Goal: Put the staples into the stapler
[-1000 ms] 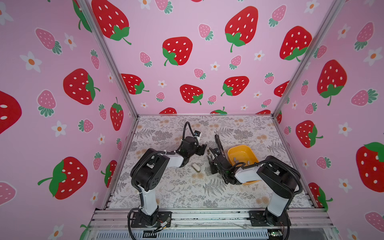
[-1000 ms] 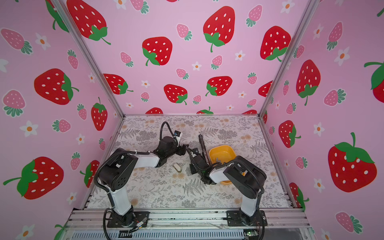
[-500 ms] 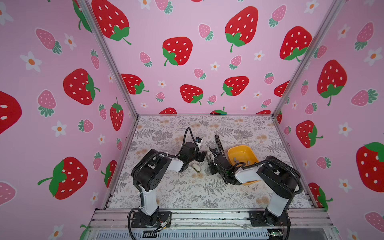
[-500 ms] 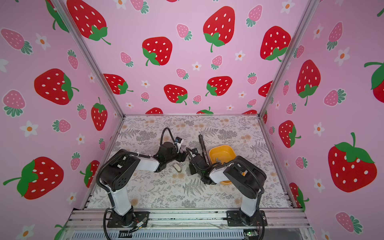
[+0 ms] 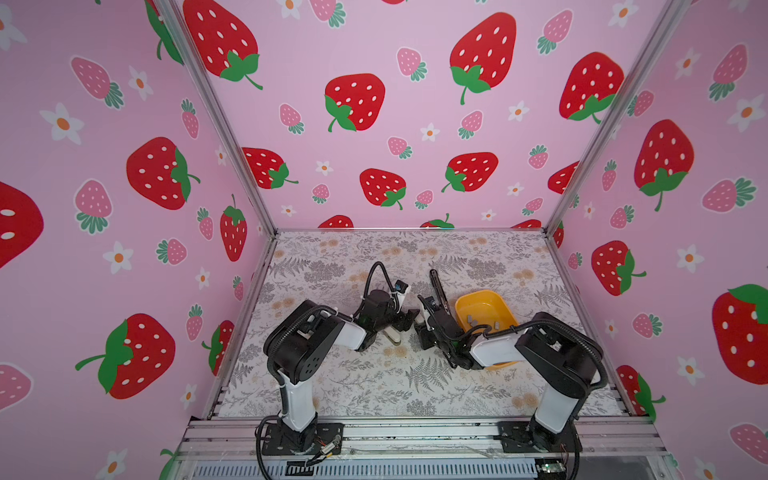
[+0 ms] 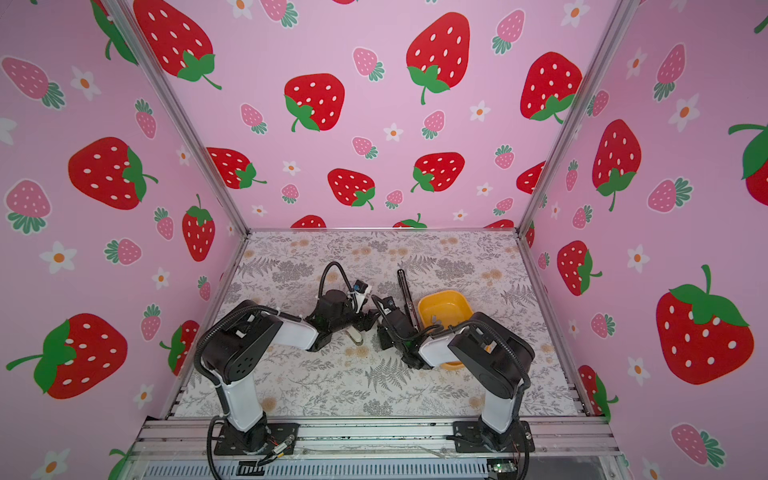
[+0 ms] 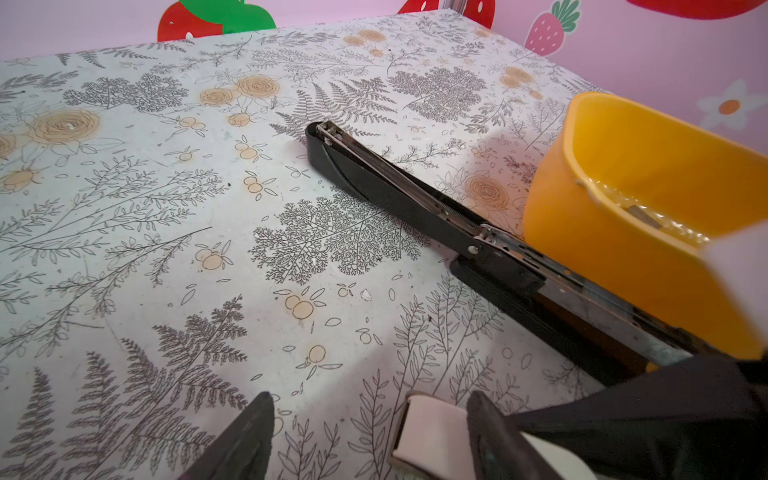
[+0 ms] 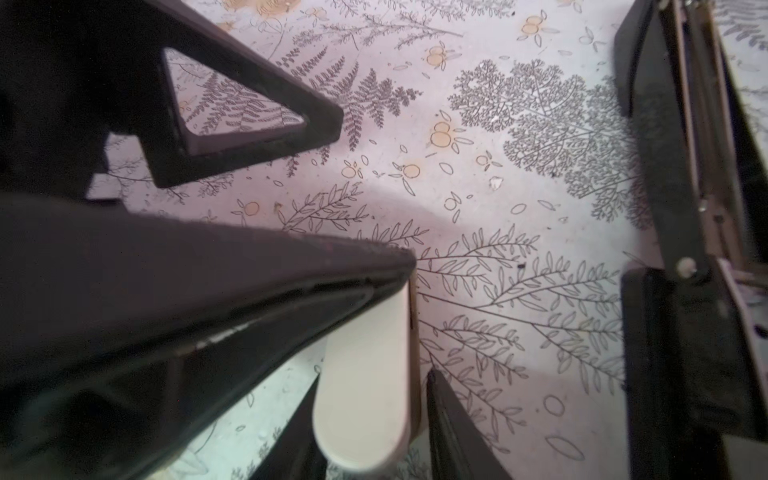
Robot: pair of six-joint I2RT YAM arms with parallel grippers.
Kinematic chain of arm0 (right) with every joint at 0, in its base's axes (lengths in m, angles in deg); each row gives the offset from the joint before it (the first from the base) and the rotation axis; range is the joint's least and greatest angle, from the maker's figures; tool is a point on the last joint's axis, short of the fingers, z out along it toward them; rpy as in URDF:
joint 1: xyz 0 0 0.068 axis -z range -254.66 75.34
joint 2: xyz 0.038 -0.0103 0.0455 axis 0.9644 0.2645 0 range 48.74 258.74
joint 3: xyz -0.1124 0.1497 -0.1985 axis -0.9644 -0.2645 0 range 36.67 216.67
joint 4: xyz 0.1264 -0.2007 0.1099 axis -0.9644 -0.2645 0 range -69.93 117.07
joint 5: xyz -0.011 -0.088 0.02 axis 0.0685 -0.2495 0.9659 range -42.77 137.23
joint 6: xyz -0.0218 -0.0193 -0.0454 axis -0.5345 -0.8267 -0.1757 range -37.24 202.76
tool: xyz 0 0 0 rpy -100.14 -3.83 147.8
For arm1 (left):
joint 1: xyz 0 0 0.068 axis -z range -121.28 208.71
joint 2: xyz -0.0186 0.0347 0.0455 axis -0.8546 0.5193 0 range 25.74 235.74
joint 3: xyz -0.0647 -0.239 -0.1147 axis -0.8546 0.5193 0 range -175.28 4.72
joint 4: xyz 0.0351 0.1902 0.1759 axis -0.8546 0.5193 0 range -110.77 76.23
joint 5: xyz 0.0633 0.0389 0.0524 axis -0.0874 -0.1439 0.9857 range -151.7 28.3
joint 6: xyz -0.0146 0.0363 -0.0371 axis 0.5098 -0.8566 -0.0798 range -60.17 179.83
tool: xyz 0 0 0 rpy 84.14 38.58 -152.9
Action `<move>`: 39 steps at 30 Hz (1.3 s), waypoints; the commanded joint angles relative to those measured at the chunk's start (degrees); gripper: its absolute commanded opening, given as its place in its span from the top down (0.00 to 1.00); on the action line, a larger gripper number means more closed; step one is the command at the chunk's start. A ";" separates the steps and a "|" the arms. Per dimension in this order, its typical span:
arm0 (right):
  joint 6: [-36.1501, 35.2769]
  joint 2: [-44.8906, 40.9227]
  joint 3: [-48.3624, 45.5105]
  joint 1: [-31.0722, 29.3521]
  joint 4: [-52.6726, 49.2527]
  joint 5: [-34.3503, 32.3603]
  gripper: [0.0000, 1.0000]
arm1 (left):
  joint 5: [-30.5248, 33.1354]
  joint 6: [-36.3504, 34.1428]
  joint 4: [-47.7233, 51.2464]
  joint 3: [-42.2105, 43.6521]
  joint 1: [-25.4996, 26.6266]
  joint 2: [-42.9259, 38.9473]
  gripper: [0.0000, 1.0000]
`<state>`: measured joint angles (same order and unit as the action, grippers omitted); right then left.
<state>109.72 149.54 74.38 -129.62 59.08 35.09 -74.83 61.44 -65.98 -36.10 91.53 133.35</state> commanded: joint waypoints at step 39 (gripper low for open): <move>0.21 2.42 -3.17 -0.41 3.76 -1.94 0.79 | 0.38 -3.54 -1.73 2.13 1.91 -0.48 0.26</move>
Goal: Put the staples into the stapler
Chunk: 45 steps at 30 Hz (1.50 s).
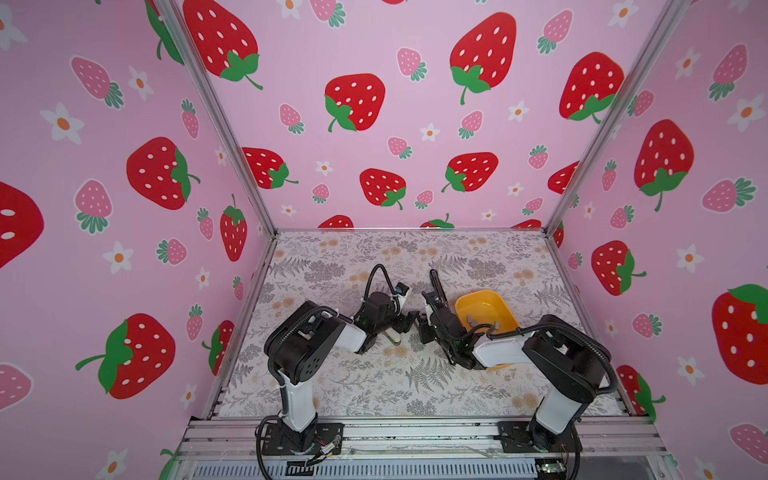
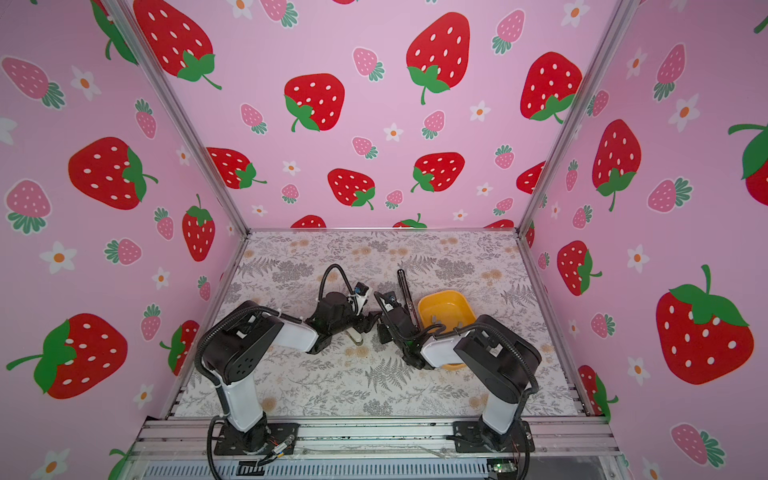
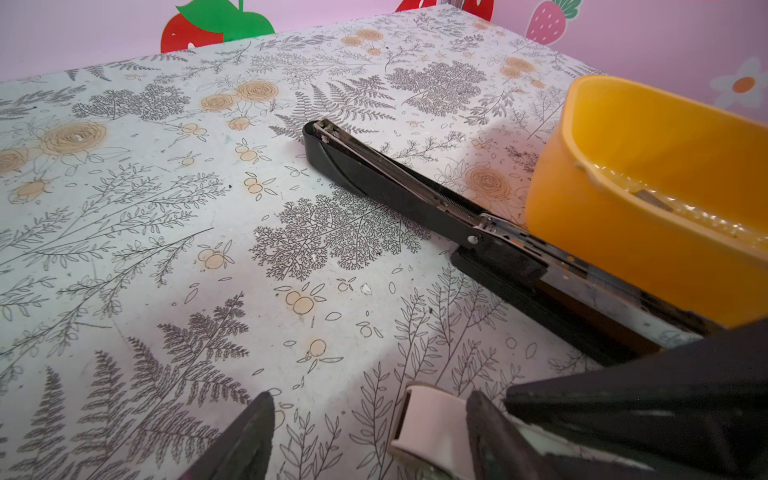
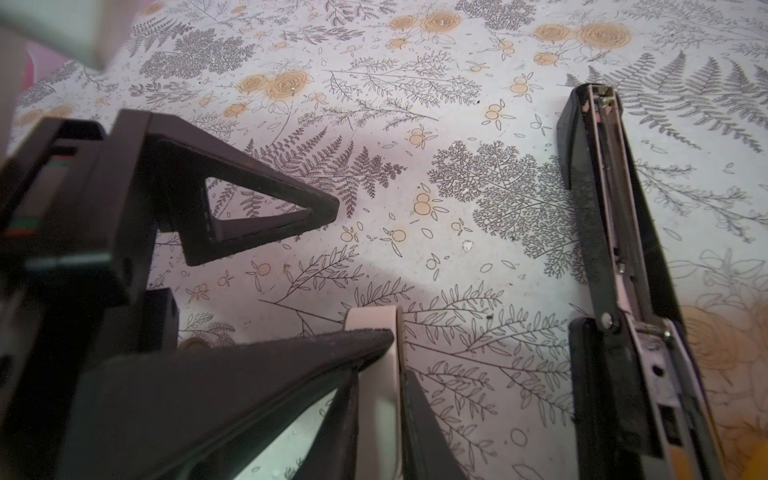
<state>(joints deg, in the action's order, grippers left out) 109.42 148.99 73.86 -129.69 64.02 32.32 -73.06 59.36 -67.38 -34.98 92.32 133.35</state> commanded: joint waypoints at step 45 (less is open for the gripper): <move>6.80 -20.35 -6.65 -0.38 -17.76 -4.73 0.49 | 8.86 11.90 7.32 3.93 -10.25 -26.27 0.24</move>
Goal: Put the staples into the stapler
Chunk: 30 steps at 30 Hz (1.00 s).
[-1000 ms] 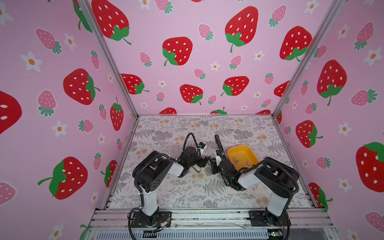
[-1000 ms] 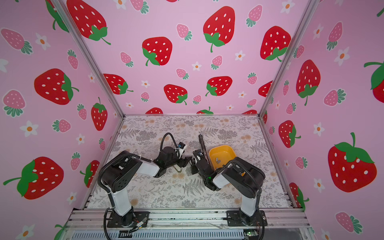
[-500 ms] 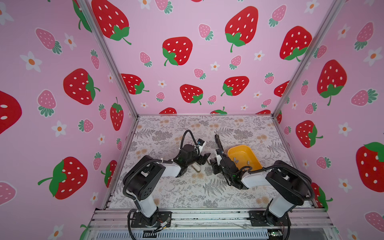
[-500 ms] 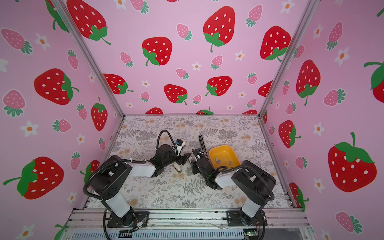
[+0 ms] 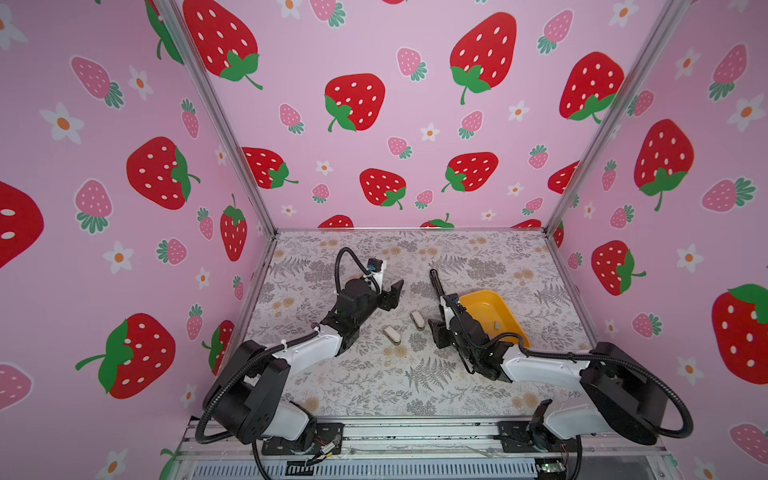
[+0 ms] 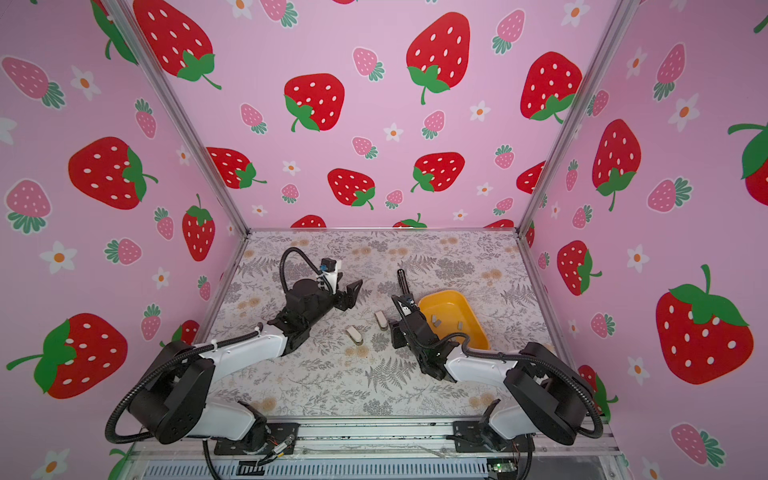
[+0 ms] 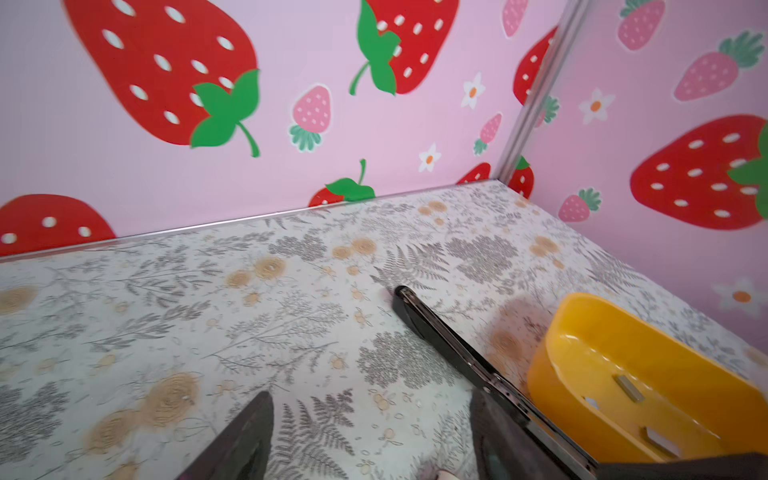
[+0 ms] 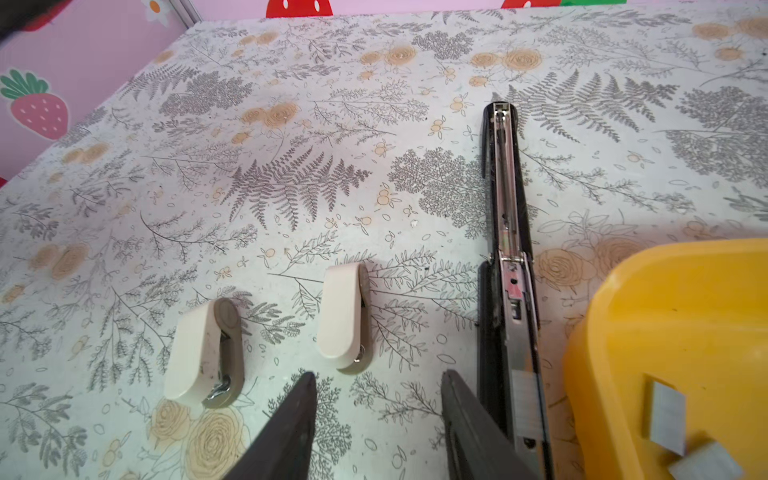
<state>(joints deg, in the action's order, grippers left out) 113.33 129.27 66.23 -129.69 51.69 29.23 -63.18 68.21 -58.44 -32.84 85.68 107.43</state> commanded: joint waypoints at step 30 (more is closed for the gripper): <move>9.74 -12.05 -4.02 -0.33 -27.32 -5.48 0.30 | -5.82 1.32 -2.87 1.53 -9.46 5.96 0.23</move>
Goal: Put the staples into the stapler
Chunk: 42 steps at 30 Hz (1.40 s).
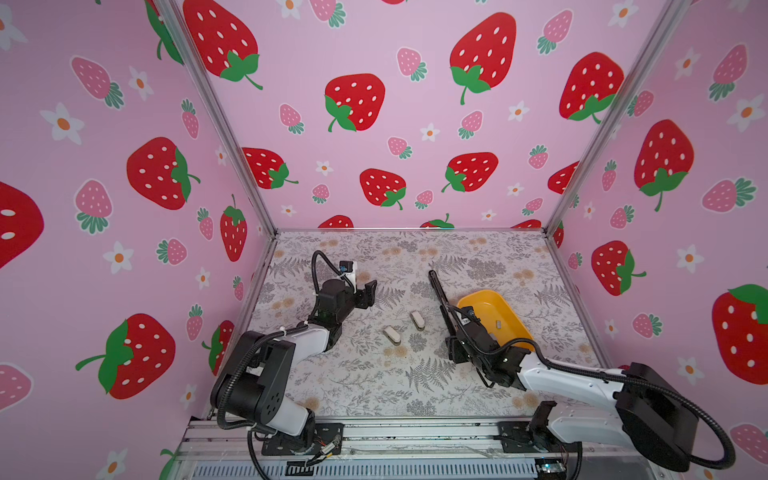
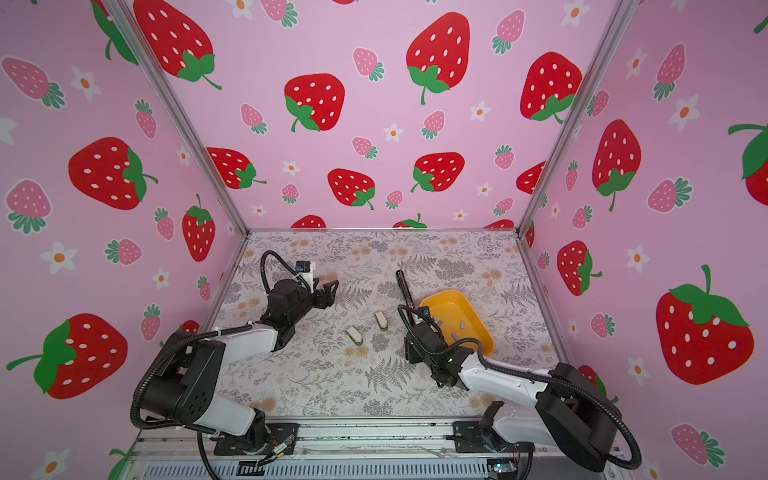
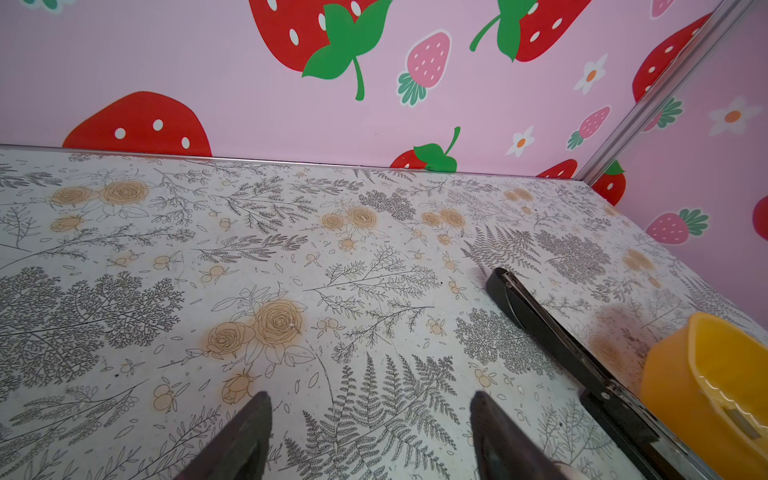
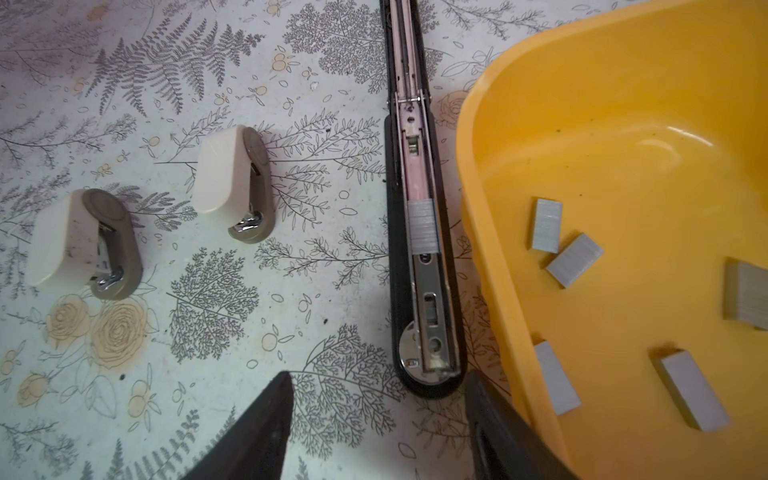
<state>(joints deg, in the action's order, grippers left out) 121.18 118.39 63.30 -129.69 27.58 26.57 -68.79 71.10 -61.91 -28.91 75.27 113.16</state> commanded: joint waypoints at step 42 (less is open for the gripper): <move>-4.17 15.26 5.04 0.71 14.56 -3.01 0.87 | -13.54 14.61 28.18 -38.78 9.23 26.94 0.24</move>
<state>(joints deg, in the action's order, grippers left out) 116.04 134.00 69.10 -129.25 37.24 22.24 -78.96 81.11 -36.63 -64.05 83.73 138.01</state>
